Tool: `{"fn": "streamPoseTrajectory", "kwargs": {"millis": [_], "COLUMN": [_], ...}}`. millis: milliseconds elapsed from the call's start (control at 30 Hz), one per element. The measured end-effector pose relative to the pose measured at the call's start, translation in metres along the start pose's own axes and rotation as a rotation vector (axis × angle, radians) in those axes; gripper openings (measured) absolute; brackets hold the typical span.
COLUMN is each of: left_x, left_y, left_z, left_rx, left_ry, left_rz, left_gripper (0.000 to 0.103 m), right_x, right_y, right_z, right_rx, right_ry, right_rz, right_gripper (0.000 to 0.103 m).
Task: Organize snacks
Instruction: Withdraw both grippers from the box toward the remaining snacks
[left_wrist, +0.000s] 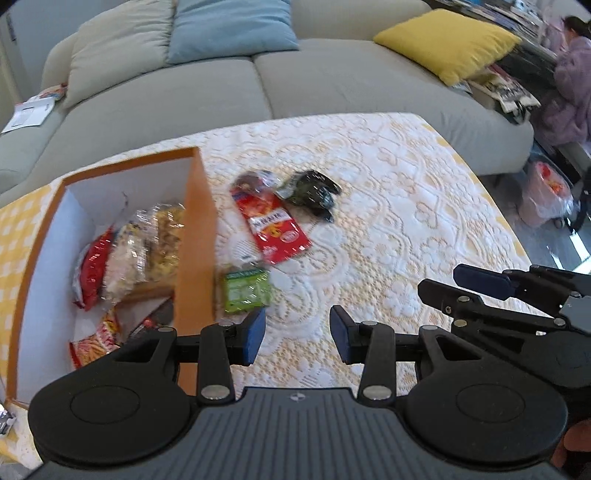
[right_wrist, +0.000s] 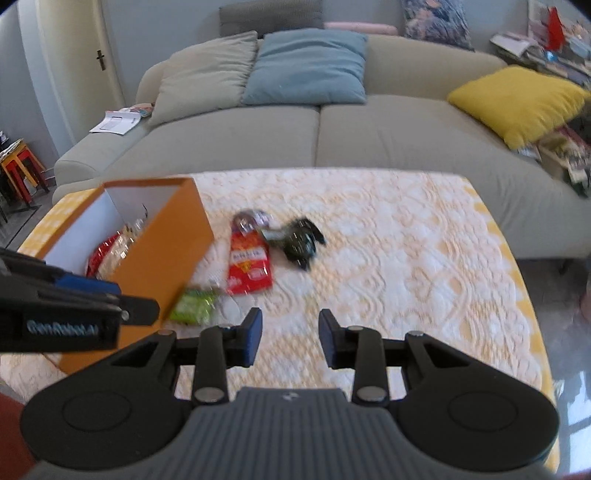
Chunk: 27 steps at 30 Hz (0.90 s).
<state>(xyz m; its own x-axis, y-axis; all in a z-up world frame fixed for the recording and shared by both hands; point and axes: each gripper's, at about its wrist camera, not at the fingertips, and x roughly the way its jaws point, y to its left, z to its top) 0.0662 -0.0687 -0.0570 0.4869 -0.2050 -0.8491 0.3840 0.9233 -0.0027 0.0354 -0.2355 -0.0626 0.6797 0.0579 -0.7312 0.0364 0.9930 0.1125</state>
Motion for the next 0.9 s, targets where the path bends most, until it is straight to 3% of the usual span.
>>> {"fn": "streamPoseTrajectory", "kwargs": {"millis": [67, 400, 633, 900], "left_x": [0.003, 0.018, 0.038, 0.066], "left_y": [-0.003, -0.002, 0.004, 0.006], "left_z": [-0.003, 0.005, 0.037, 0.087], "left_rx": [0.015, 0.097, 0.1, 0.238], "left_ry": [0.003, 0.02, 0.074, 0.076], "left_rz": [-0.007, -0.012, -0.006, 0.019], "left_gripper": [0.048, 0.048, 0.048, 0.048], "right_x": [0.003, 0.017, 0.036, 0.068], "right_y": [-0.008, -0.022, -0.024, -0.031], "right_z": [-0.006, -0.013, -0.004, 0.02], "right_rx": [0.024, 0.072, 0.053, 0.038], "right_ry": [0.007, 0.007, 0.005, 0.012], "right_rz": [-0.001, 0.027, 0.076, 0.091], "right_gripper": [0.039, 0.039, 0.04, 0.04]}}
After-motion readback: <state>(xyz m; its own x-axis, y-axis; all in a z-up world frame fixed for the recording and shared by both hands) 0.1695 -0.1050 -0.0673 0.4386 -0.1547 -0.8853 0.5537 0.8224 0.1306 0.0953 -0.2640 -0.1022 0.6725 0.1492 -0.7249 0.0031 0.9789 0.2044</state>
